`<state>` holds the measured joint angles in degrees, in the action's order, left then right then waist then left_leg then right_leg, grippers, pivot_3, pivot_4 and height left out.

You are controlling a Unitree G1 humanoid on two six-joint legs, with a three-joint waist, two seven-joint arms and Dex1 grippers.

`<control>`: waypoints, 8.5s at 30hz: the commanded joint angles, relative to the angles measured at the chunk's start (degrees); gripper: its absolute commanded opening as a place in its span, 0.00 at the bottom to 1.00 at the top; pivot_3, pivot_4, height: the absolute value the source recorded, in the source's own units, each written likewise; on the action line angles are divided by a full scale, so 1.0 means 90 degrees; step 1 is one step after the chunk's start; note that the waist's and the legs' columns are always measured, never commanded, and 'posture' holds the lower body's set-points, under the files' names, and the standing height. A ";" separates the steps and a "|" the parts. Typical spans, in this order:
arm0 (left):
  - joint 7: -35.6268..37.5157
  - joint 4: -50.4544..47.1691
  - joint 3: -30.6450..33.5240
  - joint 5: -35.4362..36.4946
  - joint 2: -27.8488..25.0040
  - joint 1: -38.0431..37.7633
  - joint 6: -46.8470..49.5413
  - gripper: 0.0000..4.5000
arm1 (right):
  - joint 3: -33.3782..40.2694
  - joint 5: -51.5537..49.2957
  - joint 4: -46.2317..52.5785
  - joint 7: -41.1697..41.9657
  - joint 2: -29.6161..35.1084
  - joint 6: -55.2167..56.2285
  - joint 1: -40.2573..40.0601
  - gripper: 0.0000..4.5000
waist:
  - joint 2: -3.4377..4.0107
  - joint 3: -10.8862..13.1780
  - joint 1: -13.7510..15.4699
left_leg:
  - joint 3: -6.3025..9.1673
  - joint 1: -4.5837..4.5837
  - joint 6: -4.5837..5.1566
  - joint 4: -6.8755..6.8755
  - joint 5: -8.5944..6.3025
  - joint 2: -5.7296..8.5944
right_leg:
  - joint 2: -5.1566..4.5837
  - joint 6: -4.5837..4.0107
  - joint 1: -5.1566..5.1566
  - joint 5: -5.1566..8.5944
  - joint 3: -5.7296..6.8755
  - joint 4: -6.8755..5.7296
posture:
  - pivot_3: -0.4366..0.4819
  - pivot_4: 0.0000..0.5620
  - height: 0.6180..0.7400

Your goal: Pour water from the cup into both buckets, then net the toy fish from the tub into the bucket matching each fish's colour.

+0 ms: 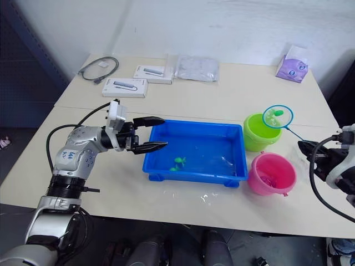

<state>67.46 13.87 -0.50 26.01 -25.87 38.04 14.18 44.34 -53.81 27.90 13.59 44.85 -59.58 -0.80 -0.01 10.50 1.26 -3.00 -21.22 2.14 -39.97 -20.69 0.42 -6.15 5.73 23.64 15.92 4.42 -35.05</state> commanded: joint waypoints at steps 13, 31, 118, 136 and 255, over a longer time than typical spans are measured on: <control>-0.0384 -0.0438 0.0062 0.0108 0.0418 0.0086 0.0051 0.99 | -0.1922 0.4851 -0.0535 0.0737 0.0683 0.4388 -0.0919 0.00 | 0.0000 0.0000 -0.0008 | -0.0016 0.0010 -0.0004 -0.0005 0.0004 -0.0007 | 0.0054 0.0012 -0.0002 -0.0006 -0.0005 0.0002 | 0.48 0.27 0.99; -0.0614 -0.0239 0.0112 -0.0105 0.0447 0.0044 -0.0584 0.99 | -0.2647 0.9719 -0.1841 -0.1058 0.1191 0.7819 -0.1658 0.00 | 0.0004 0.0000 0.0010 | -0.0017 0.0010 -0.0021 -0.0007 0.0012 -0.0009 | 0.0057 0.0010 -0.0003 -0.0005 -0.0014 0.0005 | 0.48 0.27 0.99; -0.0650 -0.1820 0.0512 0.0238 -0.0807 -0.1596 0.0170 0.99 | -0.2305 0.2285 0.0475 0.4023 0.0077 0.0472 0.0897 0.00 | 0.0009 0.0005 -0.0019 | 0.0018 0.0001 -0.0013 -0.0005 0.0002 -0.0001 | -0.0014 -0.0011 -0.0005 -0.0008 0.0020 0.0004 | 0.48 0.27 0.99; -0.0365 -0.0581 0.0275 0.0137 0.0068 -0.0471 -0.0146 0.99 | -0.0281 0.3214 -0.0069 0.2618 0.0266 0.2205 -0.0051 0.00 | 0.0009 0.0005 0.0015 | -0.0005 0.0005 -0.0006 -0.0008 0.0005 0.0001 | 0.0037 -0.0003 -0.0005 -0.0012 0.0000 0.0002 | 0.48 0.27 0.99; -0.0150 -0.0286 0.0029 -0.0072 0.0340 -0.0224 -0.0714 0.99 | -0.2908 0.9876 -0.3798 -0.0866 0.1944 0.9416 -0.0556 0.00 | 0.0010 0.0006 -0.0011 | -0.0037 0.0017 -0.0015 -0.0008 0.0018 -0.0010 | 0.0054 0.0004 -0.0001 -0.0016 -0.0019 0.0005 | 0.48 0.27 0.99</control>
<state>66.28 13.83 -0.61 24.71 -22.98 35.36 8.07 17.57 33.62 -5.50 8.28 60.91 23.86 -6.38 0.08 10.55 1.16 -3.33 -21.06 2.00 -40.05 -20.53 0.33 -5.66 5.76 23.63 15.77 4.25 -35.00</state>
